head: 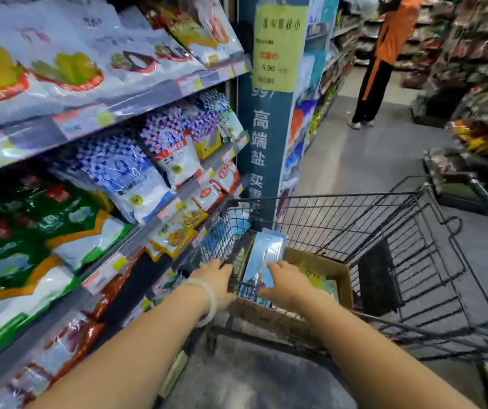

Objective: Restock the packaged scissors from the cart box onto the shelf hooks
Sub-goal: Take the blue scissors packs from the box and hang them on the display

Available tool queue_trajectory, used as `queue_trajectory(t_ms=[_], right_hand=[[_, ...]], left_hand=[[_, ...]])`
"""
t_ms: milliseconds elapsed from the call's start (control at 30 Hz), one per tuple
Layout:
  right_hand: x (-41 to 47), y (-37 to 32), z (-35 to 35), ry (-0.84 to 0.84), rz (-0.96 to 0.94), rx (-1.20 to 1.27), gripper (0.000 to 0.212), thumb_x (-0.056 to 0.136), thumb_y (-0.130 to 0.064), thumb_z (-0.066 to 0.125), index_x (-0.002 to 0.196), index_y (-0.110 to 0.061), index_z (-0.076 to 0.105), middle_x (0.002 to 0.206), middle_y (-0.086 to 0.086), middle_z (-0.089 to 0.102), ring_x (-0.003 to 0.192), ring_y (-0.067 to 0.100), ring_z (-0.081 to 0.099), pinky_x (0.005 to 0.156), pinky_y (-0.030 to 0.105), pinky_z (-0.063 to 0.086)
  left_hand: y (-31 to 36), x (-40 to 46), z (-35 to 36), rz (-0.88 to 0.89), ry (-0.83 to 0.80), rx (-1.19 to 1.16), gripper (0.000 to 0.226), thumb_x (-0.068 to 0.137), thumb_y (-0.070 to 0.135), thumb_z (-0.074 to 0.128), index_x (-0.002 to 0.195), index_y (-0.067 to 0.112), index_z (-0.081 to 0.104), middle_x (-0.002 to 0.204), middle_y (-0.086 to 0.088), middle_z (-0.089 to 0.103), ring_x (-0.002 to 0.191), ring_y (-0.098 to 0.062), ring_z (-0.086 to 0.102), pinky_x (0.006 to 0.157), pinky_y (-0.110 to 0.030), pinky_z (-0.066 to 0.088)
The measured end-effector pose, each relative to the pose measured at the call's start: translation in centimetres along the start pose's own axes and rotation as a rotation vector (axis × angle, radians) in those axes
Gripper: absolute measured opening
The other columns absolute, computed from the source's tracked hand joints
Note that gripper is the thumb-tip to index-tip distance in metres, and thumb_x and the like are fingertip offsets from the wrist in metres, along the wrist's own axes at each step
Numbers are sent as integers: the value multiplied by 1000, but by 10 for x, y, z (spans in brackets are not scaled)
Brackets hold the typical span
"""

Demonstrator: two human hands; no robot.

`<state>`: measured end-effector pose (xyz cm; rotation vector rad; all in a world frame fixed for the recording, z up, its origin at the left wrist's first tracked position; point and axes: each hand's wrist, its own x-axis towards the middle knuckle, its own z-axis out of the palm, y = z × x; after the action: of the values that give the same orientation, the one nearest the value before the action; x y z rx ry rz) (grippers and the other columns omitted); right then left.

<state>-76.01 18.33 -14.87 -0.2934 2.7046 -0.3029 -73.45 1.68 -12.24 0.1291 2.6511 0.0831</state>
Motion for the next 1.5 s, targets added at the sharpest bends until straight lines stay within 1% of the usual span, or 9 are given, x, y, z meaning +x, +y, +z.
queue_trajectory(t_ms=[300, 533, 700, 767, 833, 1000, 1233, 1333, 1500], right_hand=[[175, 82, 23, -195, 125, 141, 66, 90, -42, 53, 140, -6, 32, 140, 17, 40, 125, 35, 44, 101, 38, 39], [266, 124, 62, -332, 232, 401, 53, 92, -29, 53, 136, -7, 35, 138, 15, 45, 127, 32, 43, 103, 36, 39], [306, 134, 91, -243, 338, 899, 36, 87, -9, 61, 122, -11, 51, 128, 11, 59, 109, 17, 57, 90, 25, 46], [316, 133, 102, -182, 434, 1065, 26, 83, -2, 65, 107, -11, 58, 123, 17, 62, 108, 20, 60, 92, 33, 49], [322, 134, 112, -128, 566, 1101, 24, 77, -5, 73, 93, -14, 57, 115, 14, 65, 106, 26, 63, 90, 38, 51], [332, 136, 118, -143, 763, 1009, 41, 76, -21, 76, 104, -9, 50, 110, 8, 62, 102, 29, 62, 89, 44, 52], [320, 129, 108, -135, 621, 942, 30, 87, -22, 64, 69, -18, 40, 70, -3, 49, 61, 9, 46, 52, 22, 37], [325, 126, 90, -138, 515, 1059, 26, 91, -18, 58, 72, -16, 40, 71, 0, 45, 67, 15, 45, 62, 28, 40], [335, 118, 67, -159, 401, 1325, 17, 91, -14, 57, 79, -14, 45, 74, 3, 52, 73, 17, 55, 73, 35, 51]], left_hand=[[0, 180, 10, -78, -252, -196, 72, 94, 45, 46, 151, 19, 11, 158, -8, 11, 144, -31, 19, 116, -42, 27], [17, 288, 32, -164, -377, -387, 57, 94, 38, 51, 142, 12, 34, 147, -11, 36, 132, -28, 41, 106, -36, 40], [21, 329, 57, -144, -455, -449, 39, 95, 26, 48, 133, 17, 44, 135, -8, 50, 120, -27, 51, 99, -36, 45], [19, 339, 69, -183, -469, -460, 46, 94, 29, 51, 137, 18, 40, 138, -8, 46, 124, -26, 48, 102, -35, 43], [16, 346, 77, -225, -465, -462, 54, 91, 32, 54, 140, 19, 36, 141, -9, 43, 128, -26, 46, 104, -32, 40], [9, 357, 85, -274, -397, -511, 43, 91, 26, 53, 133, 20, 44, 131, -6, 54, 116, -24, 56, 91, -27, 44], [0, 353, 83, -349, -366, -636, 58, 87, 30, 60, 139, 20, 36, 134, -1, 54, 120, -21, 54, 96, -26, 43], [-8, 354, 80, -426, -322, -825, 72, 83, 26, 68, 143, 15, 30, 138, -4, 50, 124, -22, 51, 106, -37, 41], [-24, 357, 78, -552, -212, -1317, 50, 76, 6, 75, 122, 7, 55, 110, -11, 68, 97, -24, 65, 88, -37, 52]])
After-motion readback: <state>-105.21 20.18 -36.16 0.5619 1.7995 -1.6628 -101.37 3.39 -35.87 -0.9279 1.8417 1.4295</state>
